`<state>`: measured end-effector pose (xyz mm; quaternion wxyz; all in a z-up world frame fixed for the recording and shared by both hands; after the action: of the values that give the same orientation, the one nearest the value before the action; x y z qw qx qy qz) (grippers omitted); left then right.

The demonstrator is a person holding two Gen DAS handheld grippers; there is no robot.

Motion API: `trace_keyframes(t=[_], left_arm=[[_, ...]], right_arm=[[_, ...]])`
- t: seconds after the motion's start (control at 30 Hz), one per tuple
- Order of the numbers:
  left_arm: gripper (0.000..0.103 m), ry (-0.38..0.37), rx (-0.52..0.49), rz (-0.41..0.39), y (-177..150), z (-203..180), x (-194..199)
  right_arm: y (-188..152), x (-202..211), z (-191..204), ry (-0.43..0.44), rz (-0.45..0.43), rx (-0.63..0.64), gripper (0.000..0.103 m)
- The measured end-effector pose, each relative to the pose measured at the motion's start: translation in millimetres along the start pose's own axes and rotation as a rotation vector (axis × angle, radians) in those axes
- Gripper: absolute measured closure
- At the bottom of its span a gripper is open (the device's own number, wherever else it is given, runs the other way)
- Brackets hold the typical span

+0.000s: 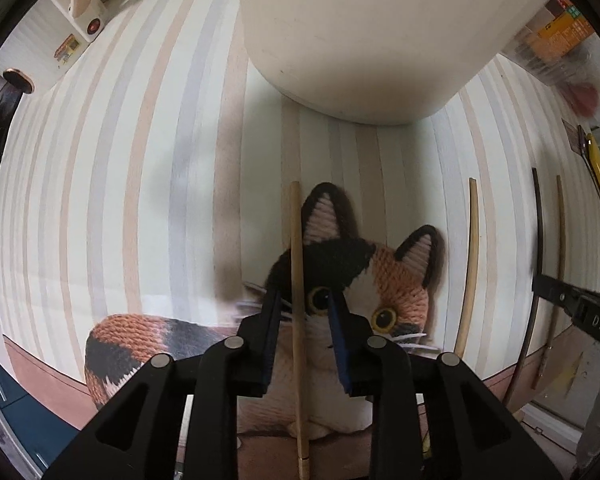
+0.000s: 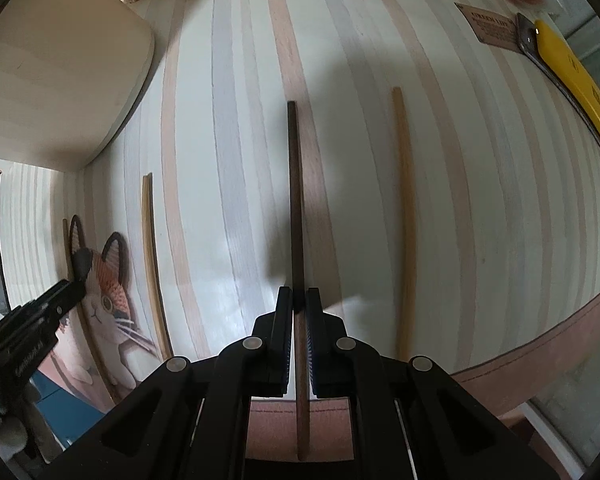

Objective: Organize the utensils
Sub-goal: 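Grasp a dark chopstick with the right tool while the left tool grasps a wooden one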

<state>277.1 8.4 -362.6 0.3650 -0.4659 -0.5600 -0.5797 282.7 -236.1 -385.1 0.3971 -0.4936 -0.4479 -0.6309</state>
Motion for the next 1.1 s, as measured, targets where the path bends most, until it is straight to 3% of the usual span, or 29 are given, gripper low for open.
trace_keyframes(t=[0.13, 0.33, 0.57, 0.67, 0.9, 1.1], left_arm=[[0.081, 0.01, 0.006, -0.001, -8, -6, -4], [0.081, 0.026, -0.015, -0.004, 5, -26, 0], [0.089, 0.055, -0.024, -0.019, 10, -38, 5], [0.098, 0.056, -0.017, -0.035, 11, -37, 6], [0.099, 0.064, 0.002, -0.048, 7, -34, 6], [0.099, 0.092, 0.021, -0.106, 9, -17, 27]], right_arm=[[10, -1, 0, -0.003, 0.011, -0.007, 0.096], [17, -2, -7, 0.005, 0.024, -0.021, 0.096], [15, -7, -5, -0.011, 0.021, -0.01, 0.096], [12, -8, -1, -0.022, 0.017, -0.003, 0.096], [1, -9, 9, -0.045, -0.022, -0.002, 0.097], [-4, 1, 4, -0.009, -0.075, -0.042, 0.097]])
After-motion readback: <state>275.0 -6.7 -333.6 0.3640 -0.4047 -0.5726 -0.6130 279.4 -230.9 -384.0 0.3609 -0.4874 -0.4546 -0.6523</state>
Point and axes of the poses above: each gripper's, at about its wrist camera, not at the fingertips, and x roughly against the way its jaws point, z to its left, y to its top, the point moved 2 cm from there along -x, roughly the way its jaws point, and after that the axes turned 15 degrees about -z, right-handed, at the moved point
